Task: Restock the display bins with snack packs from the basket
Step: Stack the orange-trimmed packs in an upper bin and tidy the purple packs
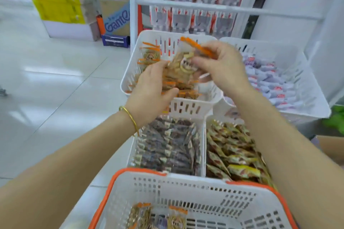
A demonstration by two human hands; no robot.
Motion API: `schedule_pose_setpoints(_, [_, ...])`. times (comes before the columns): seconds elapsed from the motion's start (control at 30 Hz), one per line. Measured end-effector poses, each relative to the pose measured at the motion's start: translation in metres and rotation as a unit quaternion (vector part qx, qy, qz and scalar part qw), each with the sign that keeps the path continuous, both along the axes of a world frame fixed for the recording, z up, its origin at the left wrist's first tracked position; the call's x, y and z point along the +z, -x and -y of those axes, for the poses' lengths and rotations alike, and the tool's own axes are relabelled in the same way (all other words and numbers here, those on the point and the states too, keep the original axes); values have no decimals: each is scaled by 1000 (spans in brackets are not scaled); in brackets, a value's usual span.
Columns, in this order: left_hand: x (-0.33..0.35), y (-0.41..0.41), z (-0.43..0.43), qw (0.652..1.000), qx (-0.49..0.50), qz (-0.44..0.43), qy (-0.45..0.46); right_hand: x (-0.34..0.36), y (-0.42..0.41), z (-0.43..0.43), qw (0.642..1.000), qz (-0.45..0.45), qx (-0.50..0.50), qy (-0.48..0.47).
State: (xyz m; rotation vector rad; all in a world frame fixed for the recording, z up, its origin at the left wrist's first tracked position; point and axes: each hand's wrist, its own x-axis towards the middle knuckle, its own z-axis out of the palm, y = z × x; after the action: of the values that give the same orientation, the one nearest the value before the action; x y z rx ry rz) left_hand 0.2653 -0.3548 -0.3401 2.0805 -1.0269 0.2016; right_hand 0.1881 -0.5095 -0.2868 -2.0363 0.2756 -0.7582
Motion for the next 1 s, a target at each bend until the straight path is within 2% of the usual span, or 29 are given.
schedule_pose_setpoints(0.07, [4,-22,9,995,30,80,-60,8,-44,19,987,24,-76,137])
schedule_pose_setpoints(0.13, [2,-38,16,985,46,115,-123,5,-85,35,958,-15,-139,251])
schedule_pose_setpoints(0.23, [-11,-56,18,975,66,136,-164,-16,-134,50,943,-62,-167,283])
schedule_pose_setpoints(0.33, [-23,-62,14,974,72,135,-168,-40,-163,55,935,-97,-166,299])
schedule_pose_setpoints(0.47, [-28,-63,13,978,71,127,-150,-53,-186,58,953,-139,-86,255])
schedule_pose_setpoints(0.57, [-29,-64,14,979,64,125,-151,-47,-186,59,951,-211,-17,225])
schedule_pose_setpoints(0.63, [-28,-64,14,979,63,121,-152,-43,-180,60,962,-238,-2,131])
schedule_pose_setpoints(0.7, [-28,-63,13,979,64,120,-152,-42,-175,59,974,-224,-19,-23])
schedule_pose_setpoints(0.77, [-28,-62,13,980,63,119,-149,-41,-176,56,974,-197,-35,-110])
schedule_pose_setpoints(0.8, [-28,-62,13,980,62,115,-150,-40,-178,53,973,-192,-36,-121])
schedule_pose_setpoints(1.0, [-21,-57,8,981,58,110,-152,-25,-168,33,972,-228,-18,-55])
